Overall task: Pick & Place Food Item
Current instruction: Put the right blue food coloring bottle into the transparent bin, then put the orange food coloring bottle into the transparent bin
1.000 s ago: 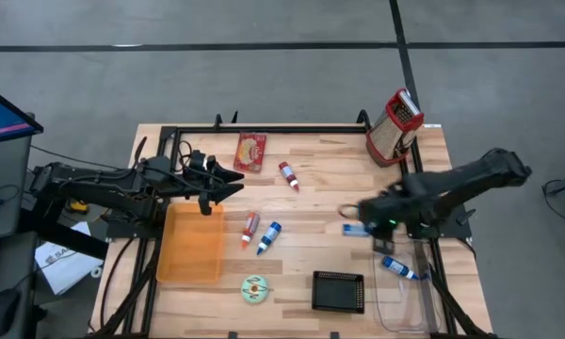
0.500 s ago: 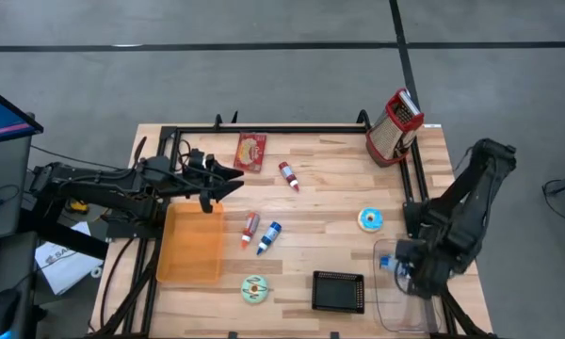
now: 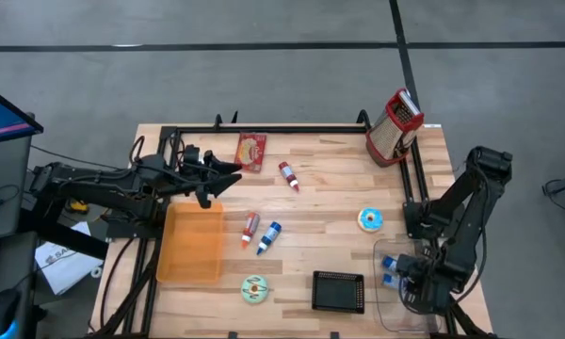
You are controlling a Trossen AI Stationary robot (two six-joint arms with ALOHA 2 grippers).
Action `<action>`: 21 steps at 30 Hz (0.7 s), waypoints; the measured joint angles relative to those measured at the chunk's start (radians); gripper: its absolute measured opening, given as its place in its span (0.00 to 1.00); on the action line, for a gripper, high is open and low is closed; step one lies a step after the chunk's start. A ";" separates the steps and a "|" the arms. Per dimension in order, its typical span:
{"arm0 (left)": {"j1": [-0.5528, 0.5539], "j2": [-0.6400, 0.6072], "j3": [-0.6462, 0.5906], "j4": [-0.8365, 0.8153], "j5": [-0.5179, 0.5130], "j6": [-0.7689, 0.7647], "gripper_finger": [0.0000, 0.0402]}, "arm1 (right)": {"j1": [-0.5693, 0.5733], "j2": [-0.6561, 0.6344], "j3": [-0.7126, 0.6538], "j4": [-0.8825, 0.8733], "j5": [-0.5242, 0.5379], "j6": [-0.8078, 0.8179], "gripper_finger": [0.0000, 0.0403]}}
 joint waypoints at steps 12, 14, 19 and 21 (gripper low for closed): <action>0.000 0.000 0.000 -0.031 -0.043 0.001 0.49 | -0.064 -0.227 0.000 -0.016 0.279 -0.004 0.57; 0.000 0.000 0.000 -0.047 -0.047 0.001 0.49 | -0.115 -0.302 0.001 -0.015 0.430 -0.041 0.56; -0.006 0.000 0.000 -0.127 -0.038 -0.027 0.49 | -0.335 -0.439 0.002 0.004 0.563 -0.278 0.53; -0.017 0.000 0.000 -0.195 -0.011 -0.072 0.49 | -0.426 -0.476 0.002 0.021 0.547 -0.389 0.51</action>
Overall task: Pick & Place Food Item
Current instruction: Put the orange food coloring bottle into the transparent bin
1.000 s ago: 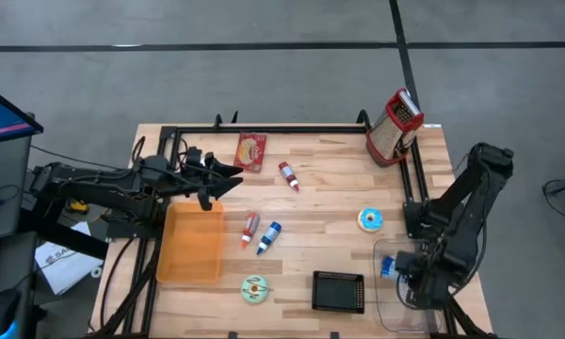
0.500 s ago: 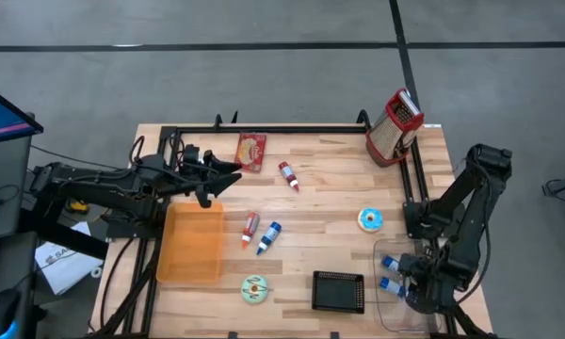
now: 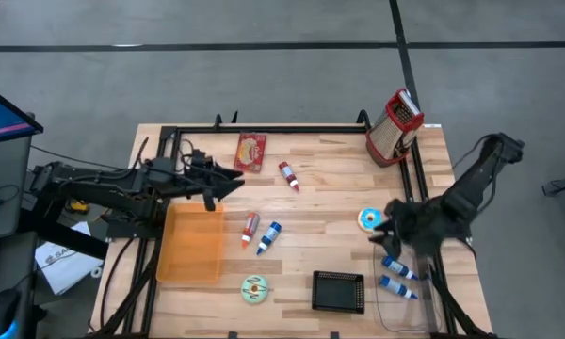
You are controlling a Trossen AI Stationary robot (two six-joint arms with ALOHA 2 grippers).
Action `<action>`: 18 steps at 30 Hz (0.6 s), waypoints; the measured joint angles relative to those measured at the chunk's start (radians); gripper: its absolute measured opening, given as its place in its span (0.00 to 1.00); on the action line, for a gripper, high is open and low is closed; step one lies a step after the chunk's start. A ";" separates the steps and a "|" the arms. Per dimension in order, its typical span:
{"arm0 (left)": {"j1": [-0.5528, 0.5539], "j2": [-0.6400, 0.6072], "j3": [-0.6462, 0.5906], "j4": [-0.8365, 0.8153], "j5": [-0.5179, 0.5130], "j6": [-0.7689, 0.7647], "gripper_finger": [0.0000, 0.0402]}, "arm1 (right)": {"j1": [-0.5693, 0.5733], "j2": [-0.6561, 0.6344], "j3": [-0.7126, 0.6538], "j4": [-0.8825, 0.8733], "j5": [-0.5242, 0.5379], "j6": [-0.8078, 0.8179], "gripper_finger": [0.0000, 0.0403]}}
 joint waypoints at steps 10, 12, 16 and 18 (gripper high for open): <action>-0.136 0.151 0.028 -0.184 0.117 -0.236 0.49 | -0.294 -0.134 0.000 0.146 -0.068 -0.301 0.50; -0.142 0.224 0.102 -0.310 0.115 -0.239 0.49 | -0.324 -0.145 0.000 0.169 -0.094 -0.327 0.50; -0.116 0.413 0.328 -0.642 0.071 -0.216 0.49 | -0.366 -0.149 0.008 0.192 -0.150 -0.361 0.51; -0.092 0.515 0.456 -0.830 0.043 -0.220 0.49 | -0.383 -0.144 0.022 0.196 -0.169 -0.374 0.51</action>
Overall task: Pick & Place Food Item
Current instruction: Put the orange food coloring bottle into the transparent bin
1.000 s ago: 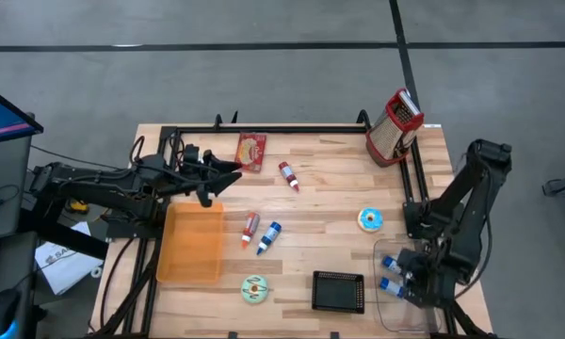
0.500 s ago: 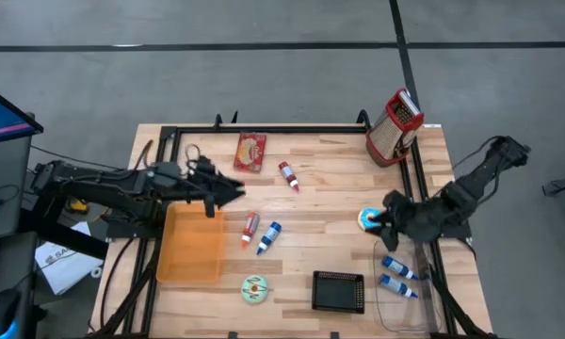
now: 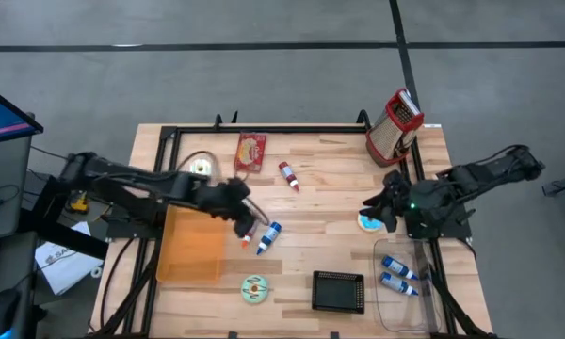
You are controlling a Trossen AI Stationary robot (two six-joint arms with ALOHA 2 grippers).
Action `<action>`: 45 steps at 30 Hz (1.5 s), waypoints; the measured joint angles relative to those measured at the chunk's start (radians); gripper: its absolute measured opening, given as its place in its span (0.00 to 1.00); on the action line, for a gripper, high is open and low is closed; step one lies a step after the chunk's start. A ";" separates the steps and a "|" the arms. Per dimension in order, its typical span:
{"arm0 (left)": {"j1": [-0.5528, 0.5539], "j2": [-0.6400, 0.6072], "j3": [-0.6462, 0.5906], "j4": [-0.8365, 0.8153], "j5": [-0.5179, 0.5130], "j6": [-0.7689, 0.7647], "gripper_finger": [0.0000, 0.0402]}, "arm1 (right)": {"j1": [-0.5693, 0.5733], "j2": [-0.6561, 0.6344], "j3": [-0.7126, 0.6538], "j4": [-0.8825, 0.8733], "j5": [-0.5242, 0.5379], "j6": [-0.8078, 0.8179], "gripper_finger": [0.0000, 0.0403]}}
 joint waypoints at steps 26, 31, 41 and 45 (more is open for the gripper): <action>0.015 0.440 0.182 -0.243 0.171 -0.306 0.69 | -0.061 0.000 0.217 -0.077 0.003 -0.176 0.53; -0.013 0.443 0.167 -0.253 0.170 -0.334 0.69 | -0.061 -0.001 0.217 -0.075 0.003 -0.169 0.53; -0.023 0.407 -0.033 -0.031 0.243 -0.428 0.69 | -0.062 0.000 0.217 -0.071 0.006 -0.148 0.53; -0.023 0.405 -0.067 0.004 0.244 -0.439 0.69 | -0.062 0.000 0.217 -0.068 0.006 -0.132 0.53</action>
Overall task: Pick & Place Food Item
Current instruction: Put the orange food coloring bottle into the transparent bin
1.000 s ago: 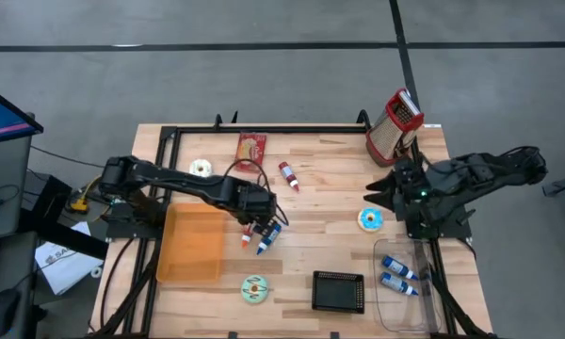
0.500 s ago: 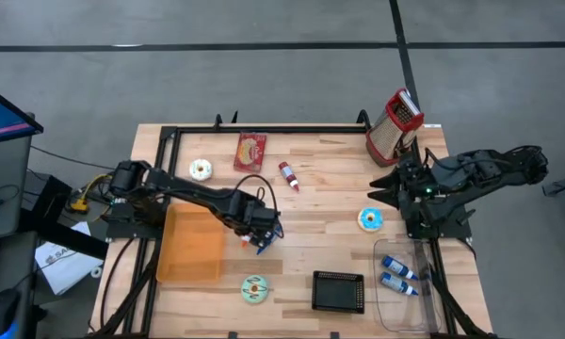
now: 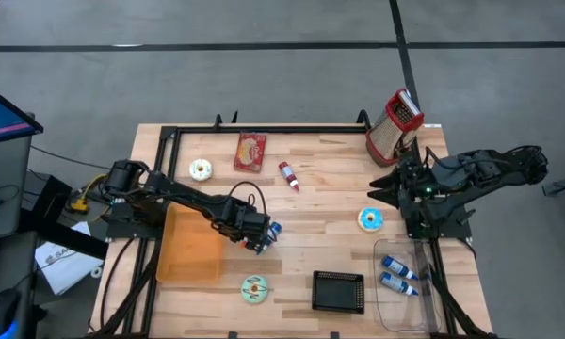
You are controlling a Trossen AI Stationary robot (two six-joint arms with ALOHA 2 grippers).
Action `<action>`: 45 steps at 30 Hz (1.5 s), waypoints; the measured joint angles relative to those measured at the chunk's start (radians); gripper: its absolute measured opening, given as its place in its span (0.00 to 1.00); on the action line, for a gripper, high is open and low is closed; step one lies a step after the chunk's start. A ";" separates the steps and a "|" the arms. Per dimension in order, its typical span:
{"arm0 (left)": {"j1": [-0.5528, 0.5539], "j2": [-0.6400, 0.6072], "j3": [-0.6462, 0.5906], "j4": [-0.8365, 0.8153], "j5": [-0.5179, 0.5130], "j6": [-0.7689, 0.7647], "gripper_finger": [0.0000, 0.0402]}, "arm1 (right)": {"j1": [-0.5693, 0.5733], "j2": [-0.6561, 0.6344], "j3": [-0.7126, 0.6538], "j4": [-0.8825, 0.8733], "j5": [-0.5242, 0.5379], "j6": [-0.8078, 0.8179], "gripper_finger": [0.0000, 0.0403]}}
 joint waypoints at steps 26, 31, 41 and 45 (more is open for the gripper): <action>0.056 -0.036 -0.112 0.188 0.024 0.026 0.28 | 0.000 0.000 0.000 0.022 0.042 0.017 0.45; 0.056 -0.152 -0.111 0.195 0.009 0.028 0.28 | 0.000 0.001 0.000 0.042 0.052 0.006 0.44; 0.092 -0.416 -0.097 0.374 0.070 0.417 0.28 | -0.032 0.021 0.000 0.063 0.030 -0.027 0.44; 0.146 -0.446 -0.015 0.379 0.056 0.559 0.28 | -0.107 0.032 -0.001 0.089 -0.036 0.065 0.48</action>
